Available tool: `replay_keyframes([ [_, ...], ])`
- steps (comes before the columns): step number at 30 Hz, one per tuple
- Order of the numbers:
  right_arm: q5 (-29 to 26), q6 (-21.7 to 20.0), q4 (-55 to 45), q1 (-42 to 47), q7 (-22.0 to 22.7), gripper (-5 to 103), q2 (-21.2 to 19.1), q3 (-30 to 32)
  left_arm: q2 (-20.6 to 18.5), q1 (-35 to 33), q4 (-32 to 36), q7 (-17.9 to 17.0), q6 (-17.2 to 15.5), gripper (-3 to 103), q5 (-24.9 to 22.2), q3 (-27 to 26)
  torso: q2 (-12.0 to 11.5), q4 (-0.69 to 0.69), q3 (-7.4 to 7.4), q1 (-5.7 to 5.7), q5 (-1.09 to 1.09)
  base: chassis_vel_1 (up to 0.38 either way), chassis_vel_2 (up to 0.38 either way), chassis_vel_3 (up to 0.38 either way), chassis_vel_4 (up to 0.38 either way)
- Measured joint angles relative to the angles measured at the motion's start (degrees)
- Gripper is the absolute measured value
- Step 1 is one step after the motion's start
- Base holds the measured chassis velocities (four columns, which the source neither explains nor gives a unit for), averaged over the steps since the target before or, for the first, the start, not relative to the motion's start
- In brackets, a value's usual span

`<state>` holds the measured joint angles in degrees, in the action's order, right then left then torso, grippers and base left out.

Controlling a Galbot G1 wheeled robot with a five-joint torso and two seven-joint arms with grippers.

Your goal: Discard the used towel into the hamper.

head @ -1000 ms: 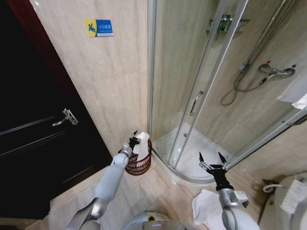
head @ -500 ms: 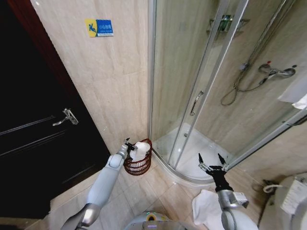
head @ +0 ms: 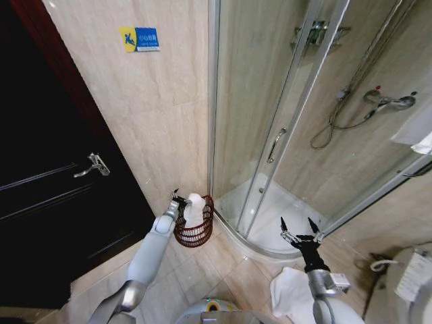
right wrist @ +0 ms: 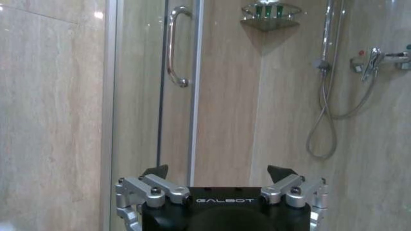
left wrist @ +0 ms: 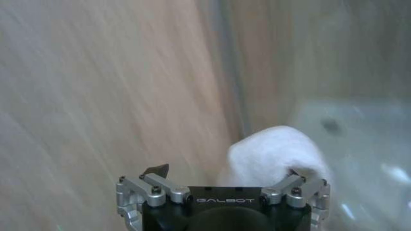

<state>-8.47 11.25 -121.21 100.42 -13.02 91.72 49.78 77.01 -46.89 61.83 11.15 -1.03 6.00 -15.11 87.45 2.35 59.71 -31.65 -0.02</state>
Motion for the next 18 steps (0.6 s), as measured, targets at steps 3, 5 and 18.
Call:
replay_keyframes([
  [3, 0.0, -0.1, 0.0, -0.4, 0.0, 100, 0.0, -0.1, 0.1, -0.5, -1.7, -0.6, 0.8, 100, 0.1, 0.1, 0.0, 0.01, -0.01, 0.01, 0.00, 0.000, 0.000, 0.000, 0.000],
  [5, 0.2, -0.3, 0.0, -0.7, 0.0, 100, -0.1, -0.2, 0.3, 1.2, -1.9, -2.3, 1.7, 100, -1.8, -0.6, 0.0, 0.00, 0.00, 0.01, -0.02, 0.000, 0.000, 0.000, 0.000],
  [18, 0.0, -0.3, 0.1, -0.7, 0.0, 100, 0.0, 0.0, 2.5, -0.7, -4.2, -2.7, 8.2, 100, -4.4, -2.4, 0.0, -0.01, -0.01, 0.00, 0.02, 0.000, 0.000, 0.000, 0.000],
])
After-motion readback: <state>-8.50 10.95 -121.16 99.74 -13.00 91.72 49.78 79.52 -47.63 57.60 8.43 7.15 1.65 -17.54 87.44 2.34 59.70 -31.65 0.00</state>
